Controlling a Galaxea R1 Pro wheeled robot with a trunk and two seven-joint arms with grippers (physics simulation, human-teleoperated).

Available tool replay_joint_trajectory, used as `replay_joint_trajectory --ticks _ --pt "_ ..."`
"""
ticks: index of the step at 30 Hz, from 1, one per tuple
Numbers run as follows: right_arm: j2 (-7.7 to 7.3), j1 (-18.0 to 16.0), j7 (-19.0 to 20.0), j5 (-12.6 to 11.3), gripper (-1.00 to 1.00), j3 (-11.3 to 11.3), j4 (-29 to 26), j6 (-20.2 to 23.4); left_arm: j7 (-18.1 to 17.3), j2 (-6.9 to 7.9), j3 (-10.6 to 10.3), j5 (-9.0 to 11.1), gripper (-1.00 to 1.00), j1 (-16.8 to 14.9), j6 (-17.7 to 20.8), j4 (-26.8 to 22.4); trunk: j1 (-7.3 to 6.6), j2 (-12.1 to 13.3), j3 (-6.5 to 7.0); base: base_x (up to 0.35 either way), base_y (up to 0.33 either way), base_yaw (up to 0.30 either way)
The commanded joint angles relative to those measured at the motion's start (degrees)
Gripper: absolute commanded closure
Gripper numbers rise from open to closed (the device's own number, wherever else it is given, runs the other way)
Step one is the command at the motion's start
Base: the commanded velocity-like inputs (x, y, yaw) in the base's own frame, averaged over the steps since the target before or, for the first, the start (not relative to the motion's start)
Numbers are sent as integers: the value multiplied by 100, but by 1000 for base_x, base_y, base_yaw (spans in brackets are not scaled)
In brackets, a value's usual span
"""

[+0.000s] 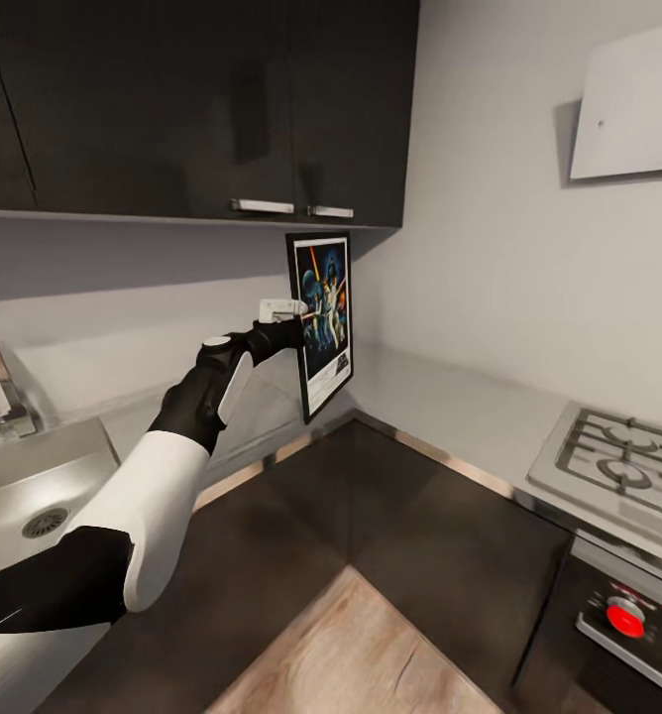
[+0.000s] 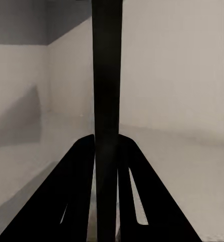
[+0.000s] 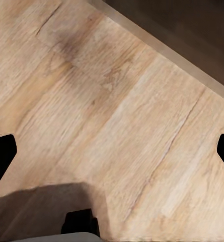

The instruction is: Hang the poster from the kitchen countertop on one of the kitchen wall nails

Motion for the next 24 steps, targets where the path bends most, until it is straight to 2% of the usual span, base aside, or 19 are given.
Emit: replay_joint_trajectory --ticks 1,11,19,22,24 --pt "1 -3 16 -21 -100 -24 4 -17 2 0 -2 31 100 -3 40 -6 -4 -4 -6 -343 0 0" --pt "-1 -4 16 -21 -100 -24 4 -19 -9 7 2 33 100 -3 41 -1 -4 -4 -6 -343 0 0" --pt "1 -4 16 -21 -100 -24 4 -19 -219 10 3 36 100 -3 41 -9 -4 -4 -6 -344 0 0" --pt "1 -3 16 -21 -100 -24 4 -19 -376 27 3 38 100 -3 41 -17 -4 -4 -6 -343 0 0" --pt "1 -3 16 -21 -100 -24 4 -19 -755 89 3 39 100 0 41 -109 -4 -4 -6 -343 0 0"
